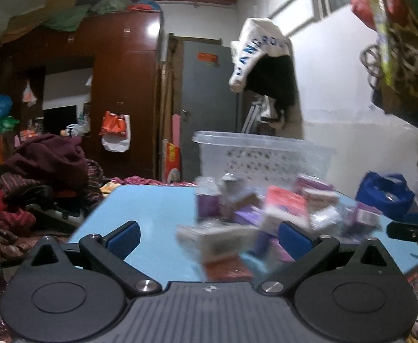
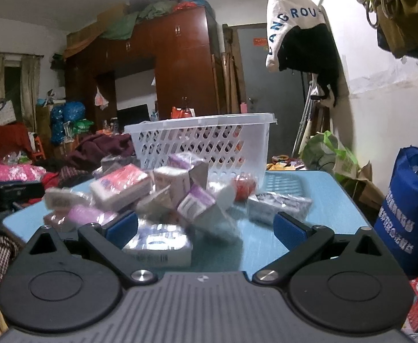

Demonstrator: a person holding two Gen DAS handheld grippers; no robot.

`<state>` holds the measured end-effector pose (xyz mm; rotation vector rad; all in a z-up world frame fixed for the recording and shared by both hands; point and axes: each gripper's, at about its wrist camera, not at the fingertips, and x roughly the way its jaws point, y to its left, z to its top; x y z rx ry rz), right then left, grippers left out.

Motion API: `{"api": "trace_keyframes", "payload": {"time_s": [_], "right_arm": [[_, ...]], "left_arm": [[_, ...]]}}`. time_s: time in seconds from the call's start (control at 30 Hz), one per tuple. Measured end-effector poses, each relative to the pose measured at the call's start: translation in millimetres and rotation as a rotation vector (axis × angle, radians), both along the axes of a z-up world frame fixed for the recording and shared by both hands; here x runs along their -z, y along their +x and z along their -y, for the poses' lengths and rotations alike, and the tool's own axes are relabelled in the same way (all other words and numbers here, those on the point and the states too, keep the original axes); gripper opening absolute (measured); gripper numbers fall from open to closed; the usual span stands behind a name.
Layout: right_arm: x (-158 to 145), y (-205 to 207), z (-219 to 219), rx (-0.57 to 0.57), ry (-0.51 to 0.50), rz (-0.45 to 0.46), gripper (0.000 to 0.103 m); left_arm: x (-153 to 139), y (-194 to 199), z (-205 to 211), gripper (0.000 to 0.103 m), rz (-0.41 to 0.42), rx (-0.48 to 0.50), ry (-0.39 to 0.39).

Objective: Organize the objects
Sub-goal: 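Grasp the purple barcode box with the right tool while the left tool grasps a white barcode box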

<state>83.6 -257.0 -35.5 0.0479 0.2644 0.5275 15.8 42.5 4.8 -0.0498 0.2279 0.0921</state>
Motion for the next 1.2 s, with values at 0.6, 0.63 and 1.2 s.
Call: {"api": "trace_keyframes", "payload": {"time_s": [0.6,0.63,1.2], "right_arm": [[3.3,40.5,-24.2,-0.066,-0.089,-0.096,0.062],[3.1,40.7,-23.0,-0.064,-0.091,-0.093,0.062],[-16.6,47.4,-9.4,-0.053,-0.051,-0.067,0.049]], "left_arm": [[21.9,49.9,-5.5,0.09,-0.099,0.121,0.037],[23.0,51.3,-7.9,0.08,-0.107,0.131,0.025],[7.5,52.8,-35.0,0.066,-0.013,0.147,-0.095]]}}
